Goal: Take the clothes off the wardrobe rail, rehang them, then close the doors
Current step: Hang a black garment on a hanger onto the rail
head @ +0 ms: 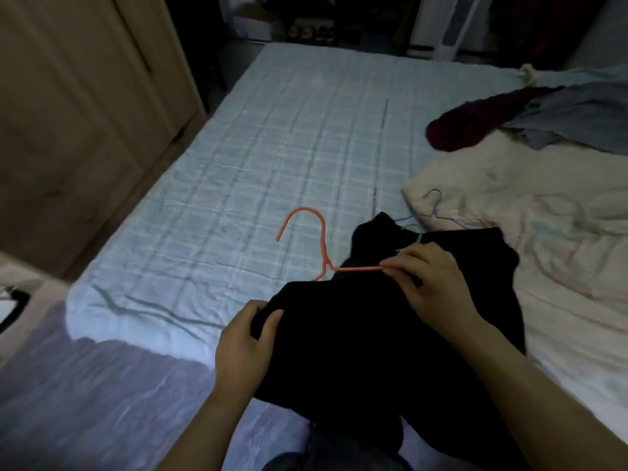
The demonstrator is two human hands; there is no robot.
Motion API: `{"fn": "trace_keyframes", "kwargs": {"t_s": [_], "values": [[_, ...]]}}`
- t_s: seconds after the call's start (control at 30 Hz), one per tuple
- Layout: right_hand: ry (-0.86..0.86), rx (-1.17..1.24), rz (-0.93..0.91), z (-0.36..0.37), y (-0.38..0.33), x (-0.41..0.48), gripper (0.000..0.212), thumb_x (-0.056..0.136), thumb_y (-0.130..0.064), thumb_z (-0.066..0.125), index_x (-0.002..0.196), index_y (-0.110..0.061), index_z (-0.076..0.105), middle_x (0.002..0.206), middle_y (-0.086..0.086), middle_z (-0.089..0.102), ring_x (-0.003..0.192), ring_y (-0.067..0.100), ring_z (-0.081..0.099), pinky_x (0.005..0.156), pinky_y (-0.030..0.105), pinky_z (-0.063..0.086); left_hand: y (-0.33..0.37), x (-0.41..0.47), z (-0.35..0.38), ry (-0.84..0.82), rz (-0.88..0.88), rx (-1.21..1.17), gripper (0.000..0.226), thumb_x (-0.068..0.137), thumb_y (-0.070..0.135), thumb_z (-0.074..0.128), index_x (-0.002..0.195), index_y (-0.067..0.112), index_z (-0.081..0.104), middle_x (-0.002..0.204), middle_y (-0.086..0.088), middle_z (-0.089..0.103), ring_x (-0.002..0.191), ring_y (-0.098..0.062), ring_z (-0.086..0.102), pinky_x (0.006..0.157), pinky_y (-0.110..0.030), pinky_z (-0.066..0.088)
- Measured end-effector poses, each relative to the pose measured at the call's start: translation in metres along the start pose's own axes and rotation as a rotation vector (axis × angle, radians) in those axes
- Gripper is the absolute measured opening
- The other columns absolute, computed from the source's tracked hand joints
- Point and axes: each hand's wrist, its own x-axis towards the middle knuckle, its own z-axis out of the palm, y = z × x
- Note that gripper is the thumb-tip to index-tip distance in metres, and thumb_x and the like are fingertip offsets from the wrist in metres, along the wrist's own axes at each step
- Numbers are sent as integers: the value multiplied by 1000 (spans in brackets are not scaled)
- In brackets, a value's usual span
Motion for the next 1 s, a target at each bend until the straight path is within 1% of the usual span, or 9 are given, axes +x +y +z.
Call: {"fn": "trace_keyframes", "kwargs": {"t_s": [0.07,0.17,0.3,0.53,0.63,0.77,0.87,0.93,1.0], "values": [[8,43,-98,20,-53,12,18,89,-27,56,89,-18,72,83,0,63,74,23,56,64,42,44,-24,-22,-51,106,-30,-8,14,86,48,56,78,36,54,75,16,63,75,-1,59,63,-27,43],[25,177,-218,55,-129,34,13,87,-21,61,88,-15,73,82,1,63,76,22,57,69,44,45,-54,-49,-129,285,-35,16,32,79,60,46,82,31,58,75,13,64,73,-4,60,63,-30,47],[8,351,-343,110,-228,57,17,87,-24,59,88,-14,73,81,-1,62,76,18,54,72,39,45,-91,-85,-227,502,-136,108,32,75,63,45,77,33,57,71,14,62,70,-5,58,58,-30,45],[-129,541,-505,216,-370,88,14,87,-22,59,86,-16,71,83,-5,63,78,16,58,70,44,48,-154,-131,-354,778,-303,245,39,68,71,40,72,36,56,65,16,61,63,-3,57,54,-21,41],[-141,593,-574,263,-426,119,17,86,-27,59,94,-20,72,90,-6,63,84,15,59,77,40,48,-179,-123,-412,892,-342,316,39,65,73,40,73,38,55,63,15,59,64,-6,54,55,-15,38],[-163,590,-664,334,-502,182,35,86,-38,58,118,-25,63,116,6,56,106,22,53,97,31,39,-214,-92,-504,1014,-341,370,51,66,72,43,77,26,61,67,7,64,71,-16,63,60,-32,47],[-227,633,-733,383,-571,244,44,86,-43,56,128,-30,54,124,6,52,113,21,50,102,30,36,-236,-60,-583,1087,-337,375,40,71,67,49,77,29,61,67,14,63,66,-5,59,56,-28,44],[-226,674,-773,409,-627,290,46,86,-44,55,130,-30,52,122,4,52,112,19,50,102,22,33,-247,-40,-639,1146,-351,371,30,73,61,54,75,31,60,68,16,63,67,0,59,55,-23,42],[-176,702,-826,428,-685,333,45,87,-43,55,130,-32,52,116,3,53,107,18,52,98,20,33,-258,-24,-693,1214,-363,364,23,73,57,56,73,34,60,68,17,64,71,2,60,56,-24,43]]}}
